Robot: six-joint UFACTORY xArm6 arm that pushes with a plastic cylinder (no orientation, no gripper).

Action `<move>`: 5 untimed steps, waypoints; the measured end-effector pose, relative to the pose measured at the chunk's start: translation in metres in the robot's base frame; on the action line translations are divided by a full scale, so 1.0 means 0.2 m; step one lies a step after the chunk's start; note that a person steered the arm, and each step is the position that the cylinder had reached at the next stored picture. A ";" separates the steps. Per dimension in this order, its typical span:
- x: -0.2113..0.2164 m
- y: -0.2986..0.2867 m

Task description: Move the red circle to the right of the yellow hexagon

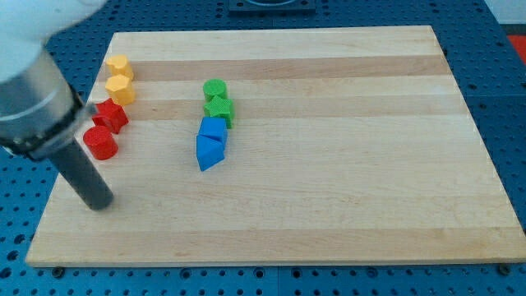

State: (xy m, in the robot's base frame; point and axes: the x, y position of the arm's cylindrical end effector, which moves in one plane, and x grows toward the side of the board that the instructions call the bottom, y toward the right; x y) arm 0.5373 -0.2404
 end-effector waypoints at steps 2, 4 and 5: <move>-0.21 -0.23; -0.33 -0.25; -0.35 -0.25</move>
State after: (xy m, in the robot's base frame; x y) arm 0.4680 -0.2905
